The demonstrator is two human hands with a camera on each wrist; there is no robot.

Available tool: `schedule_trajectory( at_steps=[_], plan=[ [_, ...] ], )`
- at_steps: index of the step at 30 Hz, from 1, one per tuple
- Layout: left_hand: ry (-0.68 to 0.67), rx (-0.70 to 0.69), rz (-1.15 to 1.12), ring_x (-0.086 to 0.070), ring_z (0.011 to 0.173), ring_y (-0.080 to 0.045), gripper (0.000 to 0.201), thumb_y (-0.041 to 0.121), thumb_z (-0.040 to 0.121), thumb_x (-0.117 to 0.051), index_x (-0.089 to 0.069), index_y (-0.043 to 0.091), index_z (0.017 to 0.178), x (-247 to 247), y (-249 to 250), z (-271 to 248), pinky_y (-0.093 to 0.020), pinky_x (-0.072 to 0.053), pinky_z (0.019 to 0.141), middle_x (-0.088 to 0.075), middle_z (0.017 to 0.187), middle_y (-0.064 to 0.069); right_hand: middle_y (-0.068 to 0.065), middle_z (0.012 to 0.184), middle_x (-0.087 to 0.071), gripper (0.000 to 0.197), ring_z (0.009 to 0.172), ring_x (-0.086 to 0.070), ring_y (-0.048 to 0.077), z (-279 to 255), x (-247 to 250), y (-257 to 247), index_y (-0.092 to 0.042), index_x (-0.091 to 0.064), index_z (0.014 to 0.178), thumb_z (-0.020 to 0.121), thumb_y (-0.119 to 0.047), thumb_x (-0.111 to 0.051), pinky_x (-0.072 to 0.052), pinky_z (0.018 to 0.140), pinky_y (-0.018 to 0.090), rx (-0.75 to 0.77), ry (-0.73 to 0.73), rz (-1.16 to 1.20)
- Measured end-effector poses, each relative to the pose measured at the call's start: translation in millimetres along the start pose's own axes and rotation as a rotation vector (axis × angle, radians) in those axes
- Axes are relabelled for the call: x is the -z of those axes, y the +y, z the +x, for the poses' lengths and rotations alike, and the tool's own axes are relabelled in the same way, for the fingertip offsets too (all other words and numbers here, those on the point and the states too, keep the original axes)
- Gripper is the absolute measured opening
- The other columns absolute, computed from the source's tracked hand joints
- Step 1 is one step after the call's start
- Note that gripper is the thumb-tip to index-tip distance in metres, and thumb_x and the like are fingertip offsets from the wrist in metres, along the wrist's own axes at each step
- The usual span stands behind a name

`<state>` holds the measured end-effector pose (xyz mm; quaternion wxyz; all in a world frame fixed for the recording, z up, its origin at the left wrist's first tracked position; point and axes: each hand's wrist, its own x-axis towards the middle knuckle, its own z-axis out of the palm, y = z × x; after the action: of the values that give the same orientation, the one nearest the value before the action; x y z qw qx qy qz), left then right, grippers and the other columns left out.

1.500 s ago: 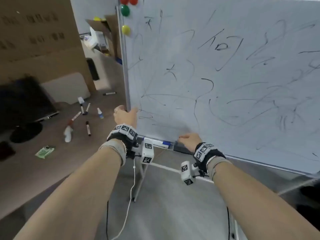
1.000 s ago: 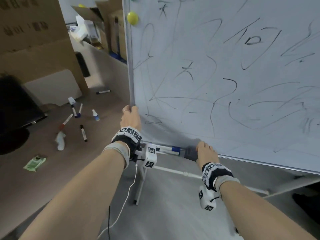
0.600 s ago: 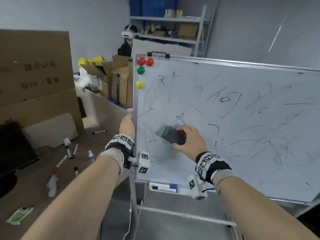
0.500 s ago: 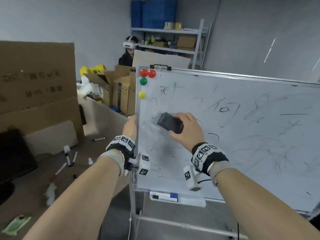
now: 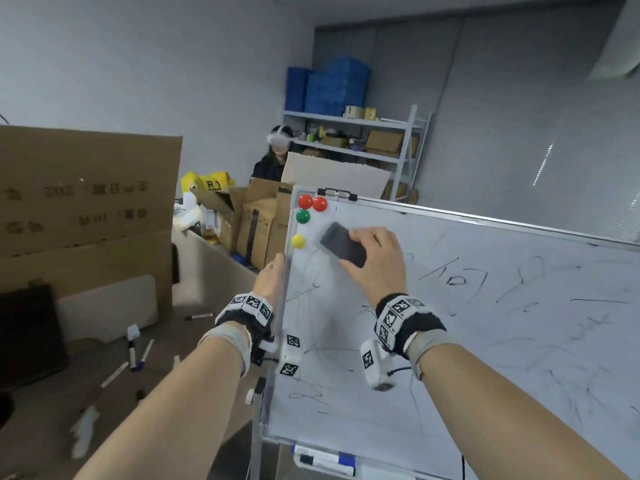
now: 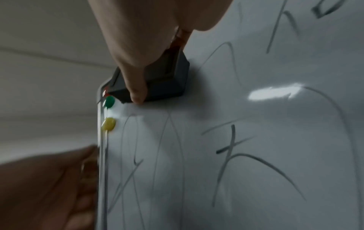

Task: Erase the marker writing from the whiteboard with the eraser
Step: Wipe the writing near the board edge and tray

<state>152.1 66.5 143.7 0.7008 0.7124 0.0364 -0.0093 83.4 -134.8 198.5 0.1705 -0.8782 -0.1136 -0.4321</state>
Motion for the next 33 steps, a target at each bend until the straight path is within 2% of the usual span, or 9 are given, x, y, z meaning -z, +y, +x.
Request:
schedule_trajectory(
  at_steps=[4,8,12,16,19,22,24,28,33],
  plan=[
    [0.024,-0.071,0.093,-0.059,0.113,-0.026,0.058,0.06,0.095,-0.033,-0.059,0.016,0.124,-5.0,-0.3,-7.1,-0.046,-0.042,0.109,-0.063,0.127,-0.007,0.003,0.112,-0.057,0.055,0.102,-0.05,0.024,10.0,-4.6,3.9,-0.015,-0.064,0.122,0.073,-0.027,-0.086,-0.047,0.087,0.038,0.114,0.002,-0.063],
    [0.037,-0.078,0.145,-0.049,0.085,-0.02,0.039,0.053,0.1,-0.034,-0.055,0.021,0.109,-8.3,1.5,-10.4,-0.038,-0.047,0.082,-0.058,0.089,0.001,0.007,0.112,-0.057,0.054,0.104,-0.049,0.028,45.5,7.9,9.5,-0.013,-0.063,0.126,0.077,-0.024,-0.084,-0.046,0.091,0.04,0.097,0.18,-0.056],
    [0.022,-0.048,0.112,-0.048,0.116,-0.018,0.052,0.055,0.098,-0.038,-0.053,0.021,0.135,-2.6,-10.7,-7.2,-0.045,-0.039,0.108,-0.053,0.12,0.007,0.008,0.115,-0.056,0.056,0.107,-0.048,0.028,44.9,-3.2,8.5,-0.014,-0.061,0.127,0.076,-0.022,-0.082,-0.045,0.093,0.041,0.136,0.178,-0.065],
    [0.018,-0.054,0.115,-0.044,0.13,-0.02,0.057,0.054,0.098,-0.04,-0.048,0.019,0.143,-4.8,-11.8,-2.7,-0.048,-0.034,0.114,-0.05,0.137,0.002,0.005,0.112,-0.056,0.056,0.102,-0.05,0.026,25.1,-15.7,10.6,-0.015,-0.063,0.123,0.073,-0.026,-0.085,-0.044,0.085,0.037,0.248,0.02,-0.098],
    [-0.037,-0.057,0.126,-0.048,0.109,-0.014,0.048,0.054,0.098,-0.041,-0.056,0.023,0.131,-4.0,-10.5,-0.8,-0.045,-0.036,0.107,-0.051,0.116,0.007,0.006,0.11,-0.056,0.056,0.101,-0.05,0.026,33.1,-7.2,11.4,-0.015,-0.064,0.125,0.074,-0.026,-0.085,-0.046,0.086,0.038,0.141,0.094,-0.064],
    [-0.126,-0.077,0.152,-0.045,0.079,-0.004,0.029,0.061,0.091,-0.043,-0.055,0.034,0.089,5.1,-15.5,5.3,-0.039,-0.036,0.09,-0.047,0.09,0.012,0.006,0.109,-0.055,0.056,0.101,-0.049,0.026,47.5,0.0,9.1,-0.015,-0.064,0.125,0.074,-0.024,-0.084,-0.047,0.088,0.039,0.058,0.182,-0.063],
    [-0.154,-0.078,0.141,-0.049,0.081,-0.004,0.028,0.056,0.094,-0.043,-0.057,0.032,0.093,11.4,-17.2,10.9,-0.039,-0.037,0.091,-0.053,0.094,0.008,0.004,0.109,-0.055,0.055,0.102,-0.049,0.025,45.1,-6.1,4.0,-0.016,-0.064,0.124,0.073,-0.026,-0.085,-0.048,0.089,0.041,0.1,0.095,-0.058],
    [-0.186,-0.07,0.143,-0.063,0.113,-0.034,0.047,0.069,0.078,-0.051,-0.068,0.032,0.101,13.3,-37.5,34.3,-0.052,-0.043,0.108,-0.069,0.115,-0.014,0.002,0.107,-0.054,0.053,0.098,-0.049,0.024,2.4,-35.1,-4.7,-0.019,-0.065,0.118,0.07,-0.029,-0.085,-0.046,0.082,0.039,0.125,-0.096,-0.086],
    [-0.255,0.066,0.022,-0.061,0.097,-0.025,0.047,0.064,0.093,-0.039,-0.063,0.025,0.103,17.6,-28.0,9.4,-0.032,-0.047,0.088,-0.065,0.1,-0.012,0.004,0.101,-0.056,0.056,0.092,-0.054,0.028,-36.3,-51.2,-10.2,-0.021,-0.065,0.11,0.061,-0.027,-0.091,-0.049,0.077,0.04,0.163,-0.202,-0.153]
  ],
)
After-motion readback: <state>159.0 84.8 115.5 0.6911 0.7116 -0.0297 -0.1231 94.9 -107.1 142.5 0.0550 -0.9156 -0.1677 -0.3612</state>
